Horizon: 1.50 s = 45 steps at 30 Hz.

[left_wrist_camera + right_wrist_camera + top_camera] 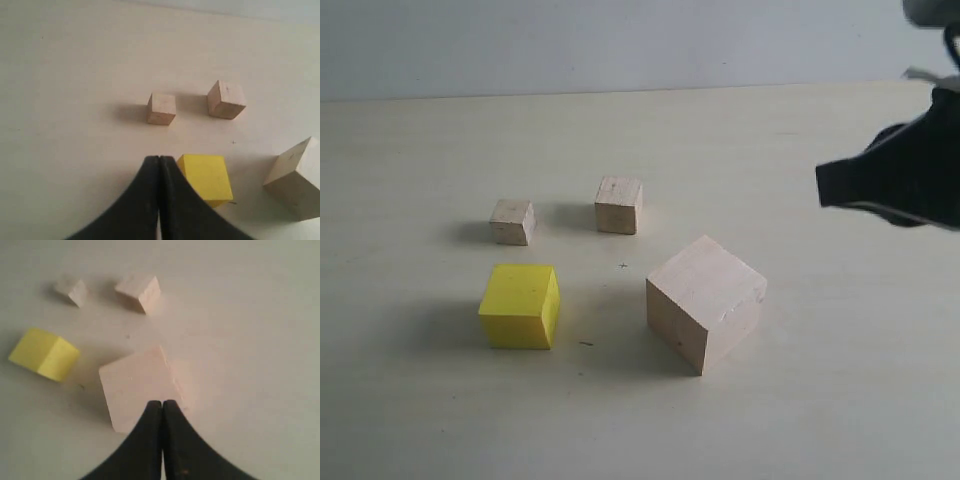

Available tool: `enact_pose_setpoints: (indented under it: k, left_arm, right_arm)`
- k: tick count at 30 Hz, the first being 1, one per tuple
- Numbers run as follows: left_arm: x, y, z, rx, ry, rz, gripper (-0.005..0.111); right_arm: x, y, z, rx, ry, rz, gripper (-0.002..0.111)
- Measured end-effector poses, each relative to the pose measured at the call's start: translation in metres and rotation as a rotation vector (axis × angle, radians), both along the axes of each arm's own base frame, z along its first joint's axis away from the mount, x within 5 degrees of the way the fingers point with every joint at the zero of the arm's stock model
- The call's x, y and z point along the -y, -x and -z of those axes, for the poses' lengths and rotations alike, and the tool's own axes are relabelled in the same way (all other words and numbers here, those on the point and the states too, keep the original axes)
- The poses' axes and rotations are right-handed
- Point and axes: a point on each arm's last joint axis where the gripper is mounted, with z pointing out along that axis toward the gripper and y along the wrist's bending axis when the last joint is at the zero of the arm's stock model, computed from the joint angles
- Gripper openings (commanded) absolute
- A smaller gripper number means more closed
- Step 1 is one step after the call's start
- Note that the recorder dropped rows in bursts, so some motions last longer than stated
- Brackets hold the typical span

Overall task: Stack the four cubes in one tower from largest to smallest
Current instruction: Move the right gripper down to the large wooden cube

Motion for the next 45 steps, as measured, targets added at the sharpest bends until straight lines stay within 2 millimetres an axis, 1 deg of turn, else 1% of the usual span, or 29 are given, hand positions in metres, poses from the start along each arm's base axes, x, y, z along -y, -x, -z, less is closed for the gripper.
enact_pose_setpoints:
  k: [2,5,13,16,21,24,26,30,36,41,45]
  left_arm:
    - [0.001,-0.003,0.004,-0.029,-0.005,0.001,0.0]
    - [0.002,-0.004,0.005,-0.038,-0.007,0.003,0.0]
    - [0.003,-0.004,0.005,-0.047,0.02,0.001,0.0]
    - [0.004,-0.002,0.006,-0.069,0.03,0.004,0.0]
    - [0.004,0.001,0.009,-0.124,0.016,0.023,0.0]
    - [0.004,0.003,0.011,-0.147,-0.01,0.046,0.0]
    - [0.004,0.005,0.012,-0.159,-0.029,0.063,0.0]
    - [0.004,0.007,0.014,-0.185,-0.046,0.081,0.0]
    - [0.004,0.007,0.014,-0.183,-0.06,0.094,0.0]
    - [0.004,0.007,0.014,-0.181,-0.065,0.098,0.0]
    - [0.004,0.007,0.015,-0.183,-0.065,0.099,0.0]
  right_arm:
    - [-0.002,-0.002,0.008,-0.054,0.025,-0.006,0.0]
    - [-0.003,-0.005,0.012,-0.075,0.032,-0.005,0.0]
    - [-0.007,-0.006,0.012,-0.091,-0.015,0.01,0.001]
    - [-0.01,-0.011,0.02,-0.119,0.001,0.008,0.011]
    - [-0.017,-0.018,0.037,-0.203,0.033,-0.027,0.038]
    - [-0.02,-0.023,0.05,-0.245,0.066,-0.051,0.049]
    - [-0.022,-0.027,0.058,-0.263,0.097,-0.076,0.052]
    - [-0.025,-0.033,0.075,-0.317,0.146,-0.107,0.053]
    - [-0.03,-0.042,0.107,-0.41,0.212,-0.141,0.053]
    - [-0.034,-0.053,0.127,-0.398,0.235,-0.148,0.053]
    - [-0.037,-0.059,0.136,-0.385,0.22,-0.142,0.053]
